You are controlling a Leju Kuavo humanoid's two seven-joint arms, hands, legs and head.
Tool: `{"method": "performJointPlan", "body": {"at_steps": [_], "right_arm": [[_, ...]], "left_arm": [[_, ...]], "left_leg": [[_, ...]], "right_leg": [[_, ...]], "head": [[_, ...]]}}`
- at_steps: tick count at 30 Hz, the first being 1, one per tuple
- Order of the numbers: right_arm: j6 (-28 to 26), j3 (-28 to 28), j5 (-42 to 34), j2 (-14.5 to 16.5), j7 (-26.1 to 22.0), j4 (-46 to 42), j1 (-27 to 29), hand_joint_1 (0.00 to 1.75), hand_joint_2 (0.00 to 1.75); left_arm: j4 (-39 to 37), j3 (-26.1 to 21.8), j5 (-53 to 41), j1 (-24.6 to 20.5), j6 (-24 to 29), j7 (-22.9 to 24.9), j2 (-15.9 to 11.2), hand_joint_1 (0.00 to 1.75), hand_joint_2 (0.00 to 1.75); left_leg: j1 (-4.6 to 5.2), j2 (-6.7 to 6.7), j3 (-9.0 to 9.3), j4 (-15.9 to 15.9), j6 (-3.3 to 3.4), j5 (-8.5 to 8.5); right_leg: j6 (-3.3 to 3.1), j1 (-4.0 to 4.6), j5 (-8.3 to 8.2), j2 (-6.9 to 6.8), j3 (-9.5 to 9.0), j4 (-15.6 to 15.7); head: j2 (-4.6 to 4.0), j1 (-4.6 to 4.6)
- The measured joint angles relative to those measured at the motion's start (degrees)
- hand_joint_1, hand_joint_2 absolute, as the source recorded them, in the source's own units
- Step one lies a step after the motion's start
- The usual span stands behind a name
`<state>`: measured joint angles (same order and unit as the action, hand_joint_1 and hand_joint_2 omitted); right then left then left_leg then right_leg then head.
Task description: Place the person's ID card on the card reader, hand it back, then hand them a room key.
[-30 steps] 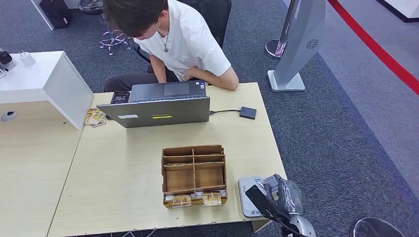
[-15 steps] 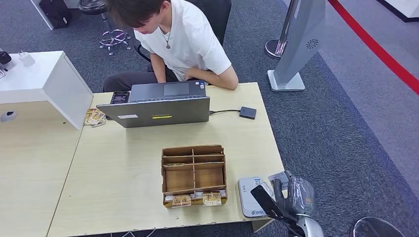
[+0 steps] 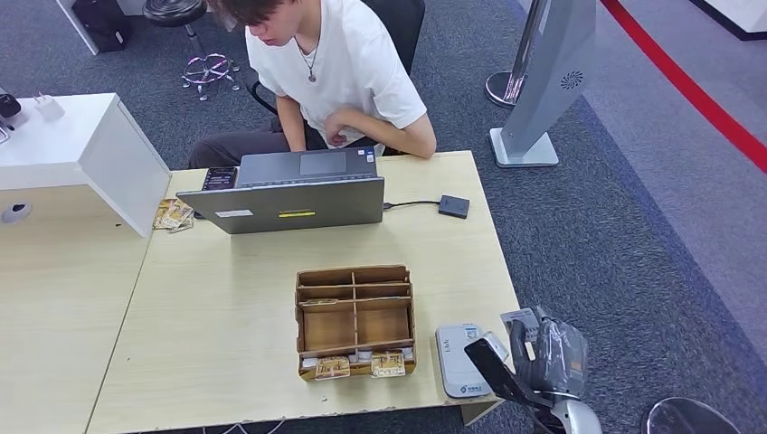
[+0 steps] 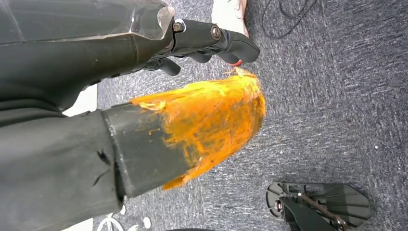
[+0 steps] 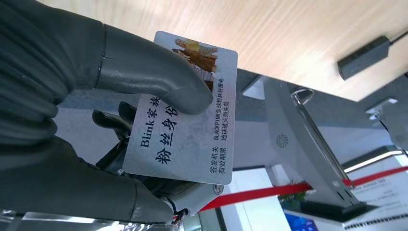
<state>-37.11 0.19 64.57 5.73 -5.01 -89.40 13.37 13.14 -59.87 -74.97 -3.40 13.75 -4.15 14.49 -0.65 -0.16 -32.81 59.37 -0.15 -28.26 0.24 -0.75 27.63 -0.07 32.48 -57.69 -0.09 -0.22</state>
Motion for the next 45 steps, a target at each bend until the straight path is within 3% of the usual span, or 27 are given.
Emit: {"method": "performJointPlan", "body": {"at_steps": [13, 28, 41, 43, 44, 45], "right_arm": [[-1.2, 1.0, 5.3, 0.3, -0.1, -6.3, -0.4, 1.75, 1.75], [-0.1, 8.0, 9.2, -0.7, 2.4, -8.7, -8.1, 1.75, 1.75], [1.9, 10.9, 11.7, -1.8, 4.8, -6.7, -14.0, 1.75, 1.75], [2.2, 11.2, 12.2, -1.8, 5.3, -6.2, -14.6, 1.56, 1.75], [2.3, 11.4, 12.4, -1.9, 5.5, -6.0, -14.9, 1.26, 1.75], [2.4, 11.6, 12.7, -1.9, 5.7, -5.7, -15.1, 0.82, 1.75]], "left_arm": [[0.0, 0.0, -1.6, 0.0, -0.5, 0.5, 0.1, 0.0, 0.0], [0.0, 0.3, -3.4, -0.1, -1.3, 0.5, 0.1, 0.0, 0.0], [0.0, 1.3, -4.4, -0.1, -1.6, 0.5, 0.1, 0.0, 0.0], [0.0, 1.4, -4.4, -0.1, -1.6, 0.5, 0.1, 0.0, 0.0], [0.0, 1.4, -4.4, -0.1, -1.6, 0.5, 0.1, 0.0, 0.0], [0.0, 1.4, -4.4, -0.1, -1.6, 0.5, 0.1, 0.0, 0.0]], "left_leg": [[0.0, 0.0, -0.02, 0.0, 0.0, 0.0], [0.0, 0.02, -0.01, 0.0, -0.01, 0.01], [0.0, 0.02, -0.02, 0.0, -0.01, 0.01], [-0.01, 0.02, -0.01, 0.0, -0.01, 0.01], [-0.01, 0.02, -0.01, 0.0, -0.01, 0.01], [-0.01, 0.01, -0.02, 0.0, -0.01, 0.01]], "right_leg": [[0.0, 0.0, 0.0, 0.0, 0.0, 0.0], [0.0, 0.0, -0.01, 0.01, 0.0, 0.0], [0.0, 0.0, 0.0, 0.0, 0.0, 0.0], [0.0, 0.0, 0.0, 0.0, 0.0, 0.0], [0.0, 0.01, 0.0, 0.0, 0.0, 0.0], [0.0, 0.01, 0.0, 0.0, 0.0, 0.0]], "head": [[0.0, 0.0], [0.0, 0.0], [0.0, 0.0], [0.0, 0.0], [0.0, 0.0], [0.0, 0.0]]}}
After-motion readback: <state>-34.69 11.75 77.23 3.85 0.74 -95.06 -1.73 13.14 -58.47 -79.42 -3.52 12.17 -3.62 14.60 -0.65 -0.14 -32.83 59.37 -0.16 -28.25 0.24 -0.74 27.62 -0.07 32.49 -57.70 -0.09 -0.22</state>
